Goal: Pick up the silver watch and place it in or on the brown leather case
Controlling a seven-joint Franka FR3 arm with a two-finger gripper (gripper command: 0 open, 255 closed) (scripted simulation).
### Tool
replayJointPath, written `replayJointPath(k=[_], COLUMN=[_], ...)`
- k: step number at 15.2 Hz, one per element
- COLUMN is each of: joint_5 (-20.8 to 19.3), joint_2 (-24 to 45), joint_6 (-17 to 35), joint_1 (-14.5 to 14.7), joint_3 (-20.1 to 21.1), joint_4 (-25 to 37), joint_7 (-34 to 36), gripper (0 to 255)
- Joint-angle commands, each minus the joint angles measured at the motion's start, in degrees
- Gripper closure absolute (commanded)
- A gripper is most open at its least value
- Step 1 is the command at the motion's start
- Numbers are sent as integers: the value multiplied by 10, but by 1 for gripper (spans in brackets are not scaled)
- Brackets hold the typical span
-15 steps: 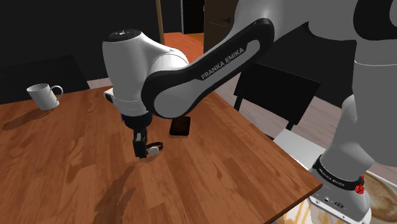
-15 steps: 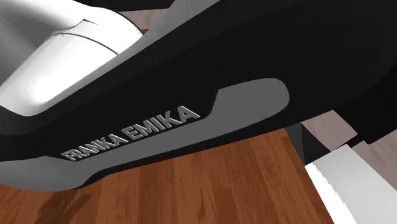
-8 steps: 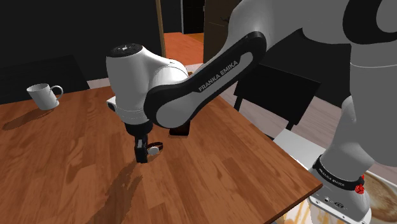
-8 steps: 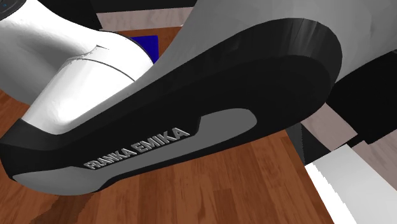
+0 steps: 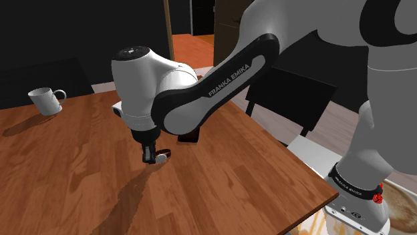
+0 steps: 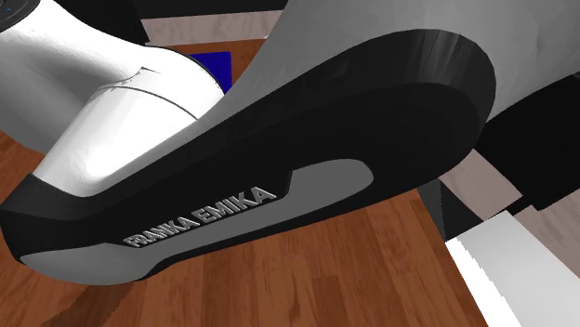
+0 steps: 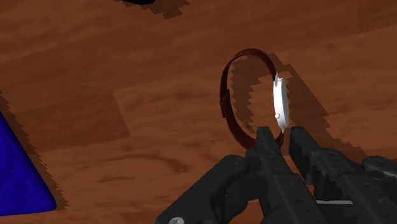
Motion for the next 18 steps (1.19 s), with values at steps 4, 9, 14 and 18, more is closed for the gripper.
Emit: replayJointPath(k=[4,9,14,18], joint_5=[0,5,16,24], joint_2=[0,-7,-24,-36], joint_6=[0,-12,-42,-68], joint_1=[0,-1,-4,-6], joint_3=[0,2,8,11], joint_4=[0,5,21,36], joint_7=[0,-4,-13,-19], gripper=[255,255,255,255])
